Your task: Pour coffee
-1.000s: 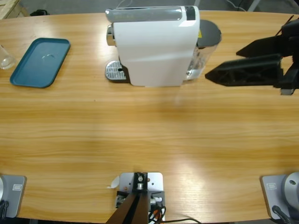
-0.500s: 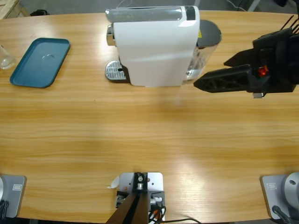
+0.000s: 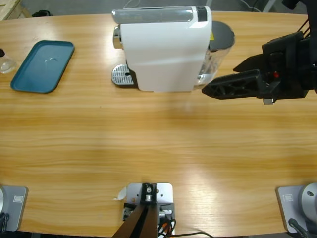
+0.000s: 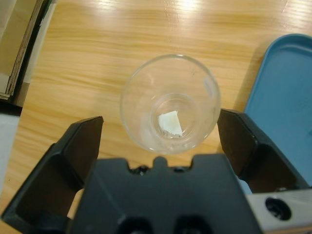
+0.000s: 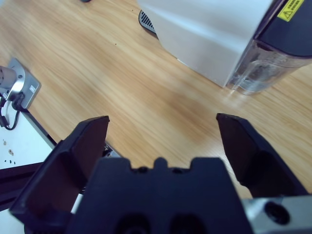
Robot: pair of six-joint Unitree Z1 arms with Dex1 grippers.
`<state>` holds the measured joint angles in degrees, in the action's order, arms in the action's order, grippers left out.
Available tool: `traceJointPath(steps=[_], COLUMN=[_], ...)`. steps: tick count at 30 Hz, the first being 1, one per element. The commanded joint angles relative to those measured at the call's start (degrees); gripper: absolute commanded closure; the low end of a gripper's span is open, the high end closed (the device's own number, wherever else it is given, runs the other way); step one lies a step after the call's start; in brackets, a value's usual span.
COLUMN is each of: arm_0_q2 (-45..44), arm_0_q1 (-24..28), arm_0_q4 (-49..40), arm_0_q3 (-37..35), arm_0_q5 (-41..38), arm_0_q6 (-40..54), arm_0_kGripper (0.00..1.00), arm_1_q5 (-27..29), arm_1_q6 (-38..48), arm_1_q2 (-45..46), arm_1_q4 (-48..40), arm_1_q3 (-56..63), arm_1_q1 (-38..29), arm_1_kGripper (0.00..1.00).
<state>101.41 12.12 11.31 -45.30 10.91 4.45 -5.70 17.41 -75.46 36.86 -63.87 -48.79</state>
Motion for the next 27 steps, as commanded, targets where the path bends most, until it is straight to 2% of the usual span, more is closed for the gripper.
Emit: traceJointPath(steps=[1, 5, 9, 10, 17, 18, 19, 20, 21, 23, 27], arm_0_q2=[4.1, 4.1, 3.3, 2.6, -0.4, -0.4, -0.4, -0.4, -0.5, -0.6, -1.3], arm_0_q1=[0.8, 0.8, 0.8, 0.8, 0.8, 0.8, 0.8, 0.7, 0.4, 0.2, 0.1], arm_0_q4=[1.4, 1.4, 1.6, 1.9, 3.8, 3.8, 3.8, 3.7, 3.7, 3.7, 3.8], arm_0_q3=[0.1, 0.5, 1.2, 1.6, 5.1, 5.2, 5.3, 5.4, 5.7, 6.1, 5.8], arm_0_q5=[-3.3, -3.4, -3.3, -3.1, -1.8, -1.9, -1.9, -2.0, -2.1, -2.1, -2.5], arm_0_q6=[0.1, -0.1, -0.6, -2.0, -4.2, -4.2, -4.6, -5.3, -5.8, -5.9, -5.8], arm_0_kGripper=[0.15, 0.451, 0.94, 0.98, 0.953, 0.843, 0.607, 0.444, 0.34, 0.242, 0.235], arm_1_q5=[-1.2, -1.4, -1.8, -1.9, -2.0, -2.0, -2.0, -2.0, -2.0, -2.0, -2.0], arm_1_q6=[-0.7, -0.8, -0.8, -0.8, -0.8, -0.8, -0.8, -0.8, -0.8, -0.8, -1.2], arm_1_q2=[-2.1, -2.2, -2.1, -2.1, -1.6, -1.5, -1.4, -1.3, -1.2, -1.0, -1.1], arm_1_q4=[-0.6, -0.7, -0.7, -0.7, -0.7, -0.7, -0.7, -0.7, -0.7, -0.7, -0.7], arm_1_q3=[1.8, 1.9, 2.0, 2.0, 2.4, 2.4, 2.4, 2.5, 2.6, 2.7, 2.4], arm_1_q1=[1.2, 1.6, 1.9, 1.9, 1.9, 1.9, 1.9, 1.9, 1.9, 1.9, 1.9], arm_1_kGripper=[0.0, 0.0, 0.0, 0.0, 0.0, 0.0, 0.0, 0.0, 0.0, 0.0, 0.0])
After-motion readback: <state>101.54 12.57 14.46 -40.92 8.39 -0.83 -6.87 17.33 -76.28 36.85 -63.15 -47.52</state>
